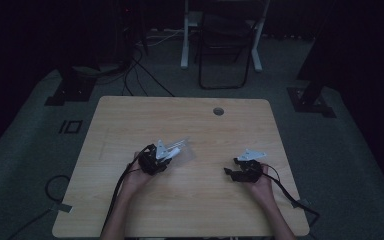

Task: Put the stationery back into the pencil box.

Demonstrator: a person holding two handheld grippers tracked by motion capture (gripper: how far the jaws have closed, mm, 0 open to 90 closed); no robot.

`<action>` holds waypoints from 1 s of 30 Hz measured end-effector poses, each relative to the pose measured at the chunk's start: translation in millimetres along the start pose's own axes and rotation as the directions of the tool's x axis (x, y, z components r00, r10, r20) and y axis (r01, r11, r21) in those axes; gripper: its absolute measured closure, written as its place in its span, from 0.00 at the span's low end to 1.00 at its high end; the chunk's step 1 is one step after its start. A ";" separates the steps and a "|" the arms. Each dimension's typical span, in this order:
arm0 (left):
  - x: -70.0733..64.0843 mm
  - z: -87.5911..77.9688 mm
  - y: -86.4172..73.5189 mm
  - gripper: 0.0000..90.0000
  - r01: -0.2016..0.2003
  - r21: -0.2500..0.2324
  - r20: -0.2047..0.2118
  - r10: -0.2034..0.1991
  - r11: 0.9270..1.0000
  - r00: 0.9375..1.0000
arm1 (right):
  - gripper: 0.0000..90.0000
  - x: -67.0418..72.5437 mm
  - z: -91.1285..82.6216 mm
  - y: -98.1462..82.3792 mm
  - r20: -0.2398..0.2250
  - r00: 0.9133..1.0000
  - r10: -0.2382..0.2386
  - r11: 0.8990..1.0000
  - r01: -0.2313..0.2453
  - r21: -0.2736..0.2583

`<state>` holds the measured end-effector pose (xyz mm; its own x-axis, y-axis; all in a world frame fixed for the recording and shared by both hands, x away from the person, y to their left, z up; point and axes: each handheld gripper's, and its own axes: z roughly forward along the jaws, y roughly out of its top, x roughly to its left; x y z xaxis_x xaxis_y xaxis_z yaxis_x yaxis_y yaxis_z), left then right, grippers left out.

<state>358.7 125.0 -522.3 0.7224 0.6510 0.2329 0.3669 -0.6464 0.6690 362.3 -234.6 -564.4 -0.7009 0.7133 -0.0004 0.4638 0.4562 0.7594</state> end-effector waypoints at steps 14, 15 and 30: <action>-2.7 5.0 3.2 0.78 -0.017 0.012 0.004 0.017 1.000 1.000 | 0.41 0.0 0.0 0.0 0.000 1.000 0.001 1.000 -0.001 0.000; -2.7 5.5 3.1 0.78 -0.017 0.013 0.006 0.017 1.000 1.000 | 0.41 0.0 0.0 0.0 0.000 1.000 0.000 1.000 0.000 0.000; -2.8 13.5 1.5 0.78 -0.013 0.023 0.016 0.013 1.000 1.000 | 0.41 0.0 0.0 0.0 0.000 1.000 0.000 1.000 0.000 0.000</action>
<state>365.1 116.9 -531.4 0.7364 0.6363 0.2300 0.3708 -0.6639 0.6495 362.3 -234.6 -564.4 -0.7011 0.7131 -0.0004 0.4635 0.4561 0.7597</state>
